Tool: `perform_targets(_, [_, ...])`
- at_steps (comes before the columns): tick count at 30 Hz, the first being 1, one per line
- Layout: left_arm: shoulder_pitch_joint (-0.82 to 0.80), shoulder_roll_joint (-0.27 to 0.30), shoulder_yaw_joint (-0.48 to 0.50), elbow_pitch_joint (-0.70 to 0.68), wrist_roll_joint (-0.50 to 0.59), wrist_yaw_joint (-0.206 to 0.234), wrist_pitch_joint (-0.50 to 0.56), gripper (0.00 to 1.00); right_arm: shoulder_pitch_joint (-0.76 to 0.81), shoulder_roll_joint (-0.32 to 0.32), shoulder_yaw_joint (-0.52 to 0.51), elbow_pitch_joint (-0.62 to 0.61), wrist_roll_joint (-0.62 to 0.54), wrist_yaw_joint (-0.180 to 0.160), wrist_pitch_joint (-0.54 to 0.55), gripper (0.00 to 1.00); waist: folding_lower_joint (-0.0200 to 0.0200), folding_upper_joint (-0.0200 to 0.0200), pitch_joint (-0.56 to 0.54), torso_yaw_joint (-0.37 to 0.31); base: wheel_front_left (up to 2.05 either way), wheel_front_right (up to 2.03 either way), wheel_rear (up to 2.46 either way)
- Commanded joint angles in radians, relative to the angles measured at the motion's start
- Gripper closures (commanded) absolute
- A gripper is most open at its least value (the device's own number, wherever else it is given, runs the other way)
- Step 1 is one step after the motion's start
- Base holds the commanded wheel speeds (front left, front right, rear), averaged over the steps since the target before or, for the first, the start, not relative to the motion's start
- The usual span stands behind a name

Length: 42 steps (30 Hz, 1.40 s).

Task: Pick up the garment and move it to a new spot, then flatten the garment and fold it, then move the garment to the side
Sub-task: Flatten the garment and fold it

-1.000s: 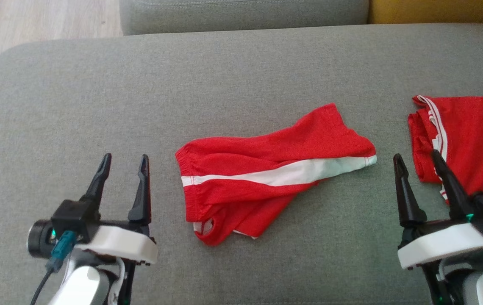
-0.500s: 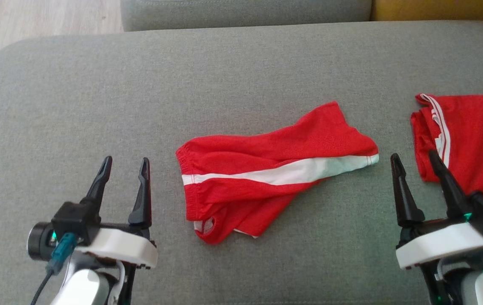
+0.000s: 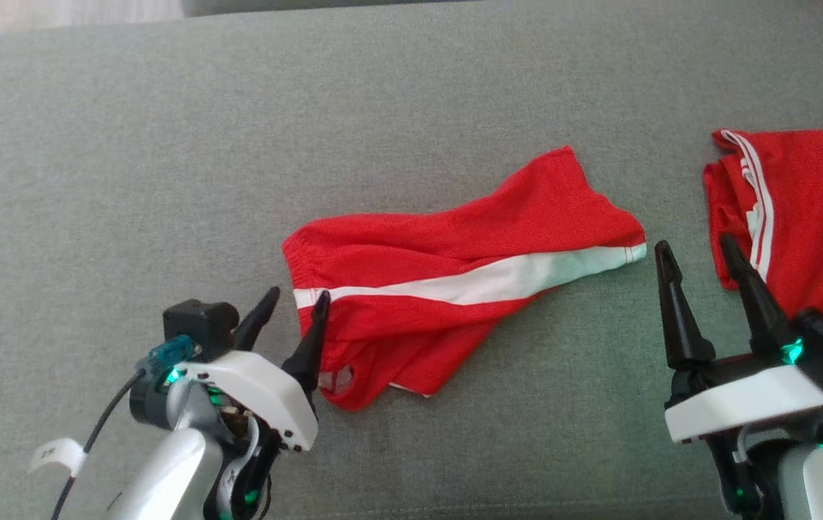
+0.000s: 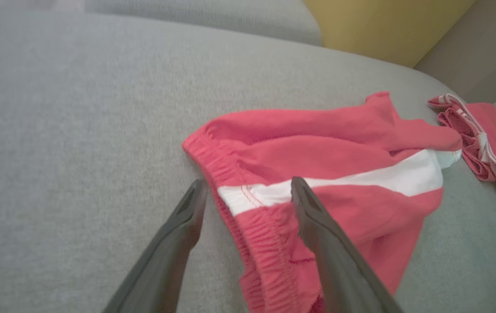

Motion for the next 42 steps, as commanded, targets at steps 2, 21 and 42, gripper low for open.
perform_targets(2, [-0.043, 0.008, 0.036, -0.017, -0.015, -0.01, 0.012, 0.0, -0.039, -0.009, 0.023, -0.031, 0.01, 0.007, -0.013, 0.0, -0.0001, 0.0, 0.017, -0.009, 0.0, 0.0, 0.0])
perform_targets(21, [-0.081, 0.003, 0.031, -0.023, -0.027, -0.032, -0.014, 1.0, -0.113, -0.05, -0.022, 0.115, 0.007, 0.007, -0.005, 0.0, -0.0001, 0.0, 0.057, -0.004, 0.0, 0.0, 0.0])
perform_targets(42, [-0.121, 0.027, 0.012, -0.085, 0.055, -0.035, -0.136, 1.0, -0.313, -0.149, 0.078, 0.378, 0.144, 0.007, 0.028, 1.0, -0.0001, 0.0, 0.089, 0.035, 0.0, 0.0, 0.0])
